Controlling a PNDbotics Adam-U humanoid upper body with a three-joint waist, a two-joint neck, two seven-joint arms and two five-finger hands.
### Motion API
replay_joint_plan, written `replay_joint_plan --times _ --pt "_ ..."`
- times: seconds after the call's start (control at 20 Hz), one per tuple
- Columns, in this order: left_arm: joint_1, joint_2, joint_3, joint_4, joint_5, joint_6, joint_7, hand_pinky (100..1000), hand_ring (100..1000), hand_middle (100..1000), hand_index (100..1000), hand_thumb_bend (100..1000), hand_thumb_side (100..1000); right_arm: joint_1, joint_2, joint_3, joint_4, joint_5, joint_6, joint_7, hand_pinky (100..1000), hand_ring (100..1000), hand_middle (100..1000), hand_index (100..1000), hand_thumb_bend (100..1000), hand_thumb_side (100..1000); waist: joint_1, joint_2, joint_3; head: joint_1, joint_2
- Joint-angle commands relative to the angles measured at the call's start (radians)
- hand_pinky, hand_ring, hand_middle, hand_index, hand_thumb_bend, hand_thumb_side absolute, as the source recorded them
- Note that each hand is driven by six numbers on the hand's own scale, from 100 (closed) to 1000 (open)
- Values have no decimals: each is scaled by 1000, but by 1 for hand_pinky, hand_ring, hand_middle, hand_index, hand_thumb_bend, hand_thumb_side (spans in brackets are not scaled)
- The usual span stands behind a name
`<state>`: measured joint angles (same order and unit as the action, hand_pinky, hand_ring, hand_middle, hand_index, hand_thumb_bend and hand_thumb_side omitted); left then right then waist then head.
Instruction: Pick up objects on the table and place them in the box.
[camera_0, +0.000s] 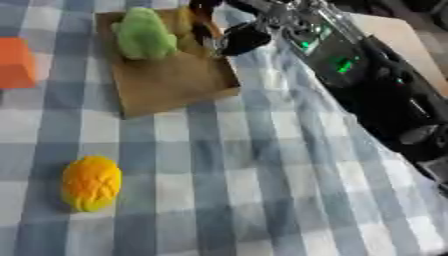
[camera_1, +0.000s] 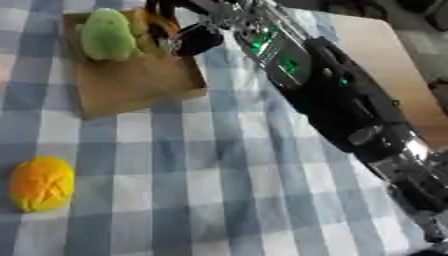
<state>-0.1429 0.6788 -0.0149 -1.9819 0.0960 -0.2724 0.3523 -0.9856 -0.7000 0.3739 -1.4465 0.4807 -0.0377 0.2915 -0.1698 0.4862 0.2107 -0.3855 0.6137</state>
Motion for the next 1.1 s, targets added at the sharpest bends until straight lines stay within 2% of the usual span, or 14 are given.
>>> replay_joint_plan --times 0.05,0.2,0.35,0.5,0.6,0.7,0.95,1.1 --pt "-6 28 7 -18 4 -1 -4 902 725 811 859 100 718 -18 -10 0 14 21 -24 9 751 705 544 634 100 212 10 -23 0 -7 -15" --pt "-2 25 8 -18 5 0 -3 902 725 810 859 100 718 -14 -13 4 9 28 -44 46 769 744 599 688 100 220 12 -29 -5 8 -19" --pt "2 24 8 -18 6 2 -3 902 725 810 859 100 718 -5 -22 8 -4 32 -62 108 825 854 762 820 100 232 14 -36 -11 20 -20" --pt "3 25 9 -18 8 2 -3 902 725 810 860 100 717 0 -29 11 -22 36 -85 199 904 980 913 965 100 502 17 -41 -14 27 -19" --pt "5 24 9 -18 8 4 -4 902 726 811 860 100 718 1 -32 7 -34 39 -93 234 930 1000 967 1000 100 519 19 -44 -16 29 -18" --pt "6 24 10 -18 9 5 -5 902 726 811 860 100 717 2 -33 3 -42 41 -92 244 932 1000 997 1000 100 532 21 -46 -17 30 -17" --pt "7 23 10 -18 11 6 -7 902 726 810 860 100 717 9 -41 -7 -55 23 -84 243 934 1000 1000 1000 100 545 22 -52 -22 34 -13" --pt "9 22 10 -18 12 6 -8 902 726 809 860 100 716 17 -46 -12 -67 3 -78 240 912 1000 999 1000 100 475 24 -55 -24 37 -9"
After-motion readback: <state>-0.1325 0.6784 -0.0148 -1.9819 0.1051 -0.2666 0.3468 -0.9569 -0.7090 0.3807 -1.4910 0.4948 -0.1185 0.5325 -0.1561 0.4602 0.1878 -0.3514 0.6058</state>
